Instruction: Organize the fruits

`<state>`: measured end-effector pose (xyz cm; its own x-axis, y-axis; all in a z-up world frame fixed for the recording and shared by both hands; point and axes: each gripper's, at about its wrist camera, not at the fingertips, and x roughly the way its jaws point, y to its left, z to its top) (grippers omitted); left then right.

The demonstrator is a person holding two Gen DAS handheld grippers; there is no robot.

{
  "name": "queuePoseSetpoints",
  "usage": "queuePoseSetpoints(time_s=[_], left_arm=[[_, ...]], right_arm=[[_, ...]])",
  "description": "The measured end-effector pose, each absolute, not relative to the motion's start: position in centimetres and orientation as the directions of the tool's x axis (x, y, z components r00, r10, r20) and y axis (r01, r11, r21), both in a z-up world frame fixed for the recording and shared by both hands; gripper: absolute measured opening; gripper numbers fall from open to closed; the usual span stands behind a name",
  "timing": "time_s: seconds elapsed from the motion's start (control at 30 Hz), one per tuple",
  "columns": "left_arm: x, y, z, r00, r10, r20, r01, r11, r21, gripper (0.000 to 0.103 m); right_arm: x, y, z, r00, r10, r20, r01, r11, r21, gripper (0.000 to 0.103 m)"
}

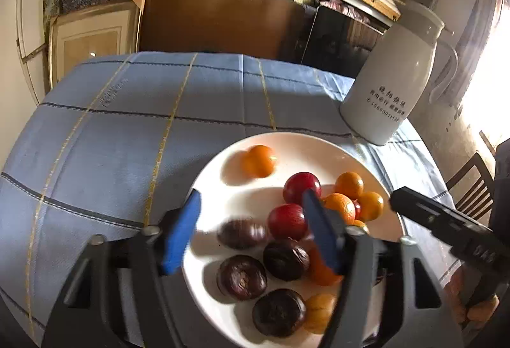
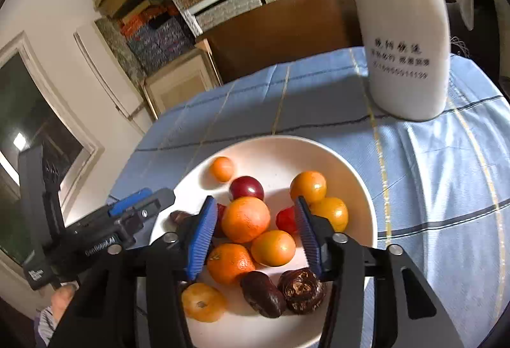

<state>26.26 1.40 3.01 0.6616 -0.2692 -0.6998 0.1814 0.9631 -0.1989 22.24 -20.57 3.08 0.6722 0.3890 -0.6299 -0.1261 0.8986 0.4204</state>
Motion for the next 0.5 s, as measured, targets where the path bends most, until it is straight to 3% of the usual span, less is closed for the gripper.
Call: queuePoseSetpoints(time_s=[0.07, 0.23, 0.4, 0.5], left_arm=[[25.3, 1.4, 3.6, 0.685, -0.246, -0.686, 0.169, 0.969, -0.178, 0.085], [20.8, 2.2, 4.3, 0.732, -0.214, -0.647, 0.142, 0.976, -0.162, 0.094], [15.5, 2.3, 3.6, 0.756, -0.206, -0.622, 0.133, 0.978, -0.163, 0.098], [11.7, 1.3, 3.1, 0.784, -0.163, -0.599, 0.130, 0.987, -0.098, 0.098]], right_arm=[[21.2, -20.9, 3.9, 0.689, 0.388, -0.612, -0.126, 0.896, 0.427, 0.062], [17.5, -20.8, 5.0, 0.721, 0.374, -0.583, -0.142, 0.903, 0.405, 0.072], [12.8, -21.3, 4.0, 0.759, 0.334, -0.559, -0.125, 0.918, 0.377, 0.082], [8.7, -21.4, 2.4, 0.795, 0.243, -0.555, -0.093, 0.954, 0.284, 0.093]])
